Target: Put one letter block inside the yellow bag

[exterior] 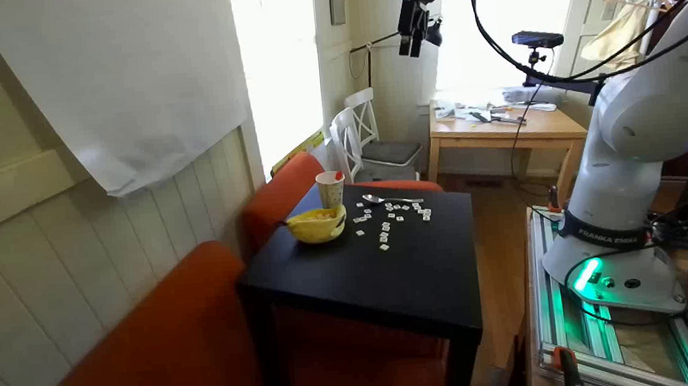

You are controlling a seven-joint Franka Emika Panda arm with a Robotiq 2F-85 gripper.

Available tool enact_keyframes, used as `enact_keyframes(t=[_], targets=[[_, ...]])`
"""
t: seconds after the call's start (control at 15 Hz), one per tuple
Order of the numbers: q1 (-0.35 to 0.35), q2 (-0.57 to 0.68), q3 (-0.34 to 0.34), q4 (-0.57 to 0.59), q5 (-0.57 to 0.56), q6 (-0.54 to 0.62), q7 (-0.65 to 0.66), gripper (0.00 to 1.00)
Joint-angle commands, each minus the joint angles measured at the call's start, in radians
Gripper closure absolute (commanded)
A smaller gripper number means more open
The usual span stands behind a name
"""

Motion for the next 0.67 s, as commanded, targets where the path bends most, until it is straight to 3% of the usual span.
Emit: enact_keyframes(t=[0.0,0.4,0.6], targets=[[-0.013,0.003,0.010,0.003,0.005,-0.002,-0.005,0.00],[-0.013,0.003,0.010,0.003,0.005,-0.002,-0.005,0.00],[-0.007,0.035,0.040,-0.034,-0.005,0.061,0.036,0.00]])
